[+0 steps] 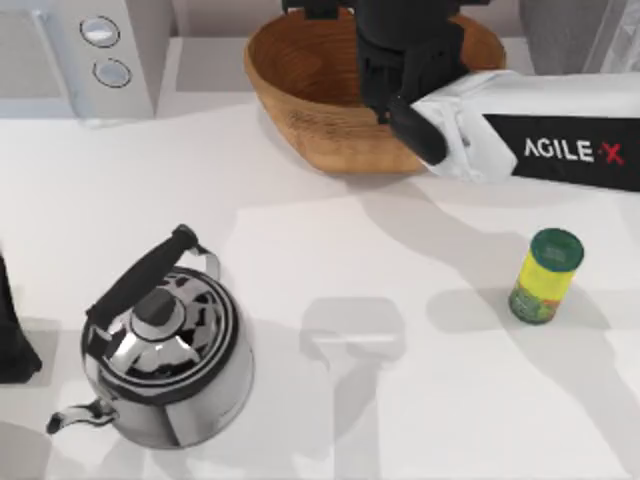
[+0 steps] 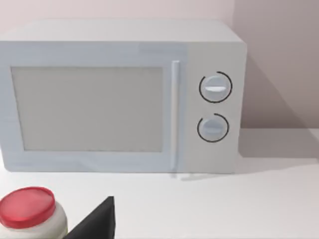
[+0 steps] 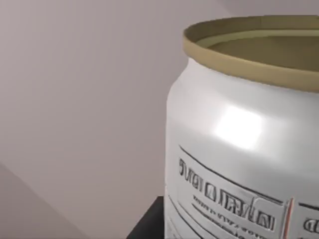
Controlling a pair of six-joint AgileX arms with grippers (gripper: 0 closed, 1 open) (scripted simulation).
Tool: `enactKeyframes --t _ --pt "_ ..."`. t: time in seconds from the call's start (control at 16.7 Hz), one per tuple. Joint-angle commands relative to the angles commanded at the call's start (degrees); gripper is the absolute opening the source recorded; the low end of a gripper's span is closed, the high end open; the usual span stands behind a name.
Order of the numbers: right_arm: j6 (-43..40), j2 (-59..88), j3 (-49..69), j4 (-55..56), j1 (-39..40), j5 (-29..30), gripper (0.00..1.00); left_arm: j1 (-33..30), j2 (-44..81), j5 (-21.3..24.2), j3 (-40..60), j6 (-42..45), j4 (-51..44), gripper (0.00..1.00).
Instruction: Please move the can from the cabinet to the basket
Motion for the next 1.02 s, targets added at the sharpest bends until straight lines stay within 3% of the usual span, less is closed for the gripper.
enactKeyframes --t 0.06,0.84,1.02 --pt "0.0 0.0 0.0 0.0 0.0 0.0 0.00 0.0 0.0 0.0 0.0 0.0 0.0 1.00" --pt "0.0 0.0 0.0 0.0 0.0 0.0 0.98 0.0 0.0 0.0 0.0 0.0 0.0 1.00" --pt "0.0 0.0 0.0 0.0 0.0 0.0 1.00 0.0 0.0 0.0 0.0 0.0 0.0 1.00"
